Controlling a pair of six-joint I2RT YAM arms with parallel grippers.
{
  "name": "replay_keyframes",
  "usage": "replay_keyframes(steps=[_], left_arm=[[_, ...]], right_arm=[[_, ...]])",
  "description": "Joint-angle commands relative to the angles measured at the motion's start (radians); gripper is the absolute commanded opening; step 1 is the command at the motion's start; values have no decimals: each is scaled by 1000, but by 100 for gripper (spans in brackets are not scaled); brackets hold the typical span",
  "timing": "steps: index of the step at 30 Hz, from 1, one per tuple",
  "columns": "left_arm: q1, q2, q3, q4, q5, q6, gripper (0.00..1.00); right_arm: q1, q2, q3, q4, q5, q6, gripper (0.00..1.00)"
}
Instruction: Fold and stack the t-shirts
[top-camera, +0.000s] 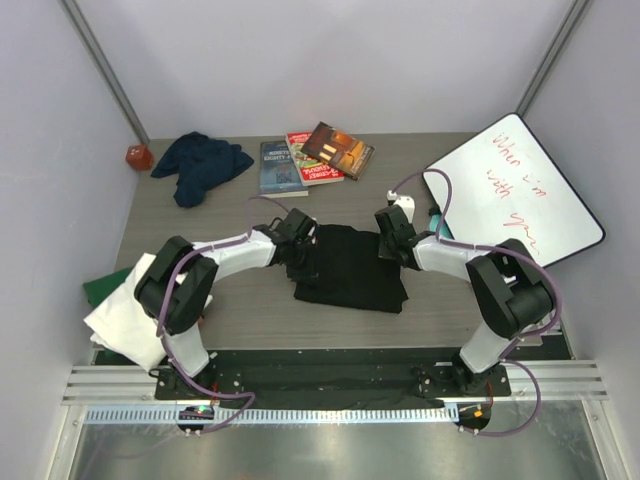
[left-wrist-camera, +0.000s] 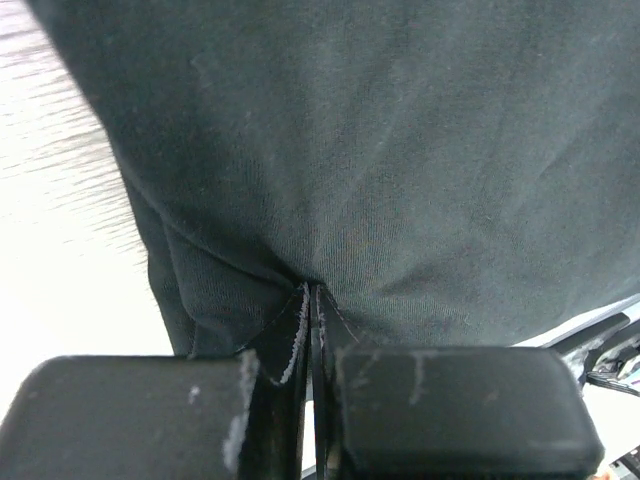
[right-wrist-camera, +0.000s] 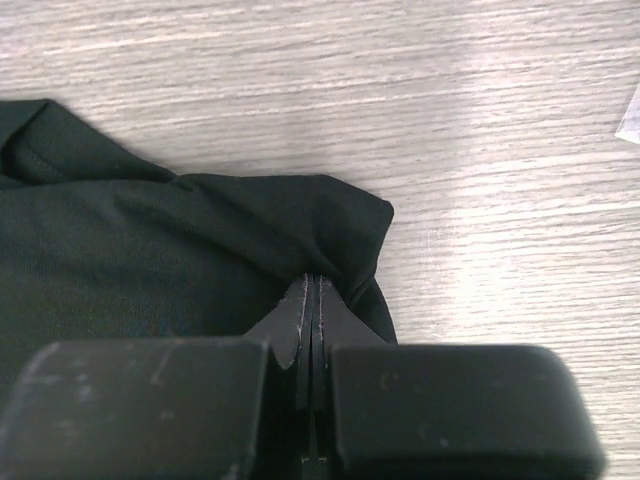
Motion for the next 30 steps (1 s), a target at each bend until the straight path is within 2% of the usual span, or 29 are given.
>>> replay_keyframes(steps=[1, 13, 16, 17, 19, 20, 21, 22, 24, 26, 30], left_arm=[[-10, -16, -49, 18, -11, -10, 0], [-8, -105, -135, -55, -92, -22, 0], [-7, -153, -135, -81, -126, -21, 11], [-7, -170, -129, -86, -144, -21, 18], [-4, -217, -117, -106, -154, -18, 25], [4, -231, -97, -115, -169, -18, 28], [5, -249, -88, -139, -178, -15, 29], [10, -263, -77, -149, -193, -13, 39], [28, -300, -63, -158, -236, -9, 49], [73, -316, -69, -149, -235, 5, 52], [165, -293, -103, -43, -80, -22, 53]], right_arm=[[-6, 45, -19, -34, 60, 3, 1], [-36, 4, -3, -100, 132, 25, 1], [-42, -35, -8, -103, 128, 10, 1], [-45, -65, -8, -103, 126, 5, 2], [-45, -104, -4, -117, 142, -9, 11], [-46, -130, -2, -121, 146, -14, 23], [-51, -180, -2, -130, 145, -20, 25], [-52, -211, 0, -137, 143, -20, 28], [-65, -289, -3, -146, 111, -21, 46], [-77, -323, 0, -178, 85, -1, 49], [-80, -377, -22, -192, 24, 25, 48]])
